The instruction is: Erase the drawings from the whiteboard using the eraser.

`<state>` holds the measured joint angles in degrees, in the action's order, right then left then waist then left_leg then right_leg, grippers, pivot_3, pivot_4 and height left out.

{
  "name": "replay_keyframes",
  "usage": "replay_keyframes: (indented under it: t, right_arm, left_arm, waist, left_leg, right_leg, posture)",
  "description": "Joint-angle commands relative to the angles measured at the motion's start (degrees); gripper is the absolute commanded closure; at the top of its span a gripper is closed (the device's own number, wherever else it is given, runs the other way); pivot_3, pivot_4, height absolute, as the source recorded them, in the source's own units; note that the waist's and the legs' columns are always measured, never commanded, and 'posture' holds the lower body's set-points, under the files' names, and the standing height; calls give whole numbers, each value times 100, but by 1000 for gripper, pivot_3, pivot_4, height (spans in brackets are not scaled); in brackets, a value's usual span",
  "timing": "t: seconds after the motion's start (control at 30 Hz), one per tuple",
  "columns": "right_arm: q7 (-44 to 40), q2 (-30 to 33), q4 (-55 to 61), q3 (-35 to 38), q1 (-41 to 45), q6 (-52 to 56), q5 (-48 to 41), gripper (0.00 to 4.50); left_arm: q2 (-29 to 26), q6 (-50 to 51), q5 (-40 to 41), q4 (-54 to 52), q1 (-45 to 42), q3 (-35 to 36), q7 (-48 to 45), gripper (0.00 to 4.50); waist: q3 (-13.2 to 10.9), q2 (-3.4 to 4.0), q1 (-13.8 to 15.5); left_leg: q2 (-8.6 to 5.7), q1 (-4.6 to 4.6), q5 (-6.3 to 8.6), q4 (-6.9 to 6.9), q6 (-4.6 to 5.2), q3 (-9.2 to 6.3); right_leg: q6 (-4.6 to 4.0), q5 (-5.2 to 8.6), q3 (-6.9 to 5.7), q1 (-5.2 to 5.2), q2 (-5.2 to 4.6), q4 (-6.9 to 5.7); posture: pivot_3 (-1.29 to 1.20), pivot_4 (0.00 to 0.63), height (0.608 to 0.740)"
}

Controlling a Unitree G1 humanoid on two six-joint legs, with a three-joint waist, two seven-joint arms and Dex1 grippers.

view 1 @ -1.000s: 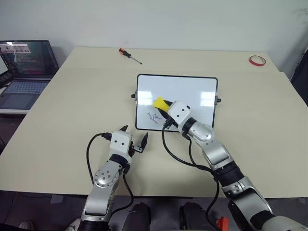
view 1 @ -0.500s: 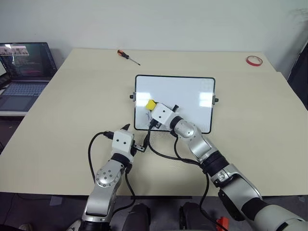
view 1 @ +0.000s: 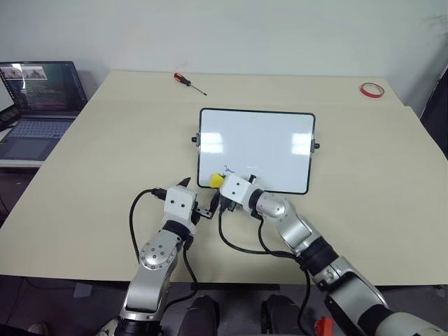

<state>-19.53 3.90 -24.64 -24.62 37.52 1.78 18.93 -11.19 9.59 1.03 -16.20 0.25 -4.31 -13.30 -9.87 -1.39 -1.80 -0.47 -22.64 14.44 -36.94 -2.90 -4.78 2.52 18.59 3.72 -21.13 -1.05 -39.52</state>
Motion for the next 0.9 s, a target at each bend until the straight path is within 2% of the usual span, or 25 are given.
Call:
replay_keyframes:
  t: [0.03,0.23,0.57,0.73,0.9]
  right_arm:
    - [850,25,-388,630,424,31,-17,3354]
    - [891,164,-405,620,253,-139,24,3354]
    - [-446,793,369,-160,-802,-58,232,3354]
    - [-166,823,390,4,-691,89,296,3354]
    - [587,656,14,373,-155,66,320,3354]
  left_arm:
    - [-2,-79,5,-165,-57,-28,-42,0]
    - [-20,-69,26,-148,-97,-20,-86,0]
    - [-32,-71,32,-78,-200,2,-151,0]
    - [-12,-98,35,-38,-229,-20,-151,0]
    - [26,-105,22,-15,-257,-73,-140,0]
  waist:
    - [0,0,12]
    - [1,-1,13]
    - [8,1,-8]
    - [8,2,-3]
    - [2,4,-1]
  left_leg:
    - [0,1,-2,-2,-2,-2]
    - [-1,-2,-3,1,-2,-3]
    - [2,15,-3,1,-1,2]
    - [1,34,-3,1,-1,-3]
    - [1,87,-3,2,-1,-5]
  right_leg:
    - [-2,-1,-2,0,0,-4]
    - [-3,-2,-3,-2,0,-3]
    - [-3,-2,2,8,2,-7]
    - [-3,-1,-2,36,2,-1]
    - [-2,-1,-2,86,3,8]
  posture:
    - [0,150,740]
    - [0,150,740]
    - [0,150,740]
    - [0,150,740]
    - [0,150,740]
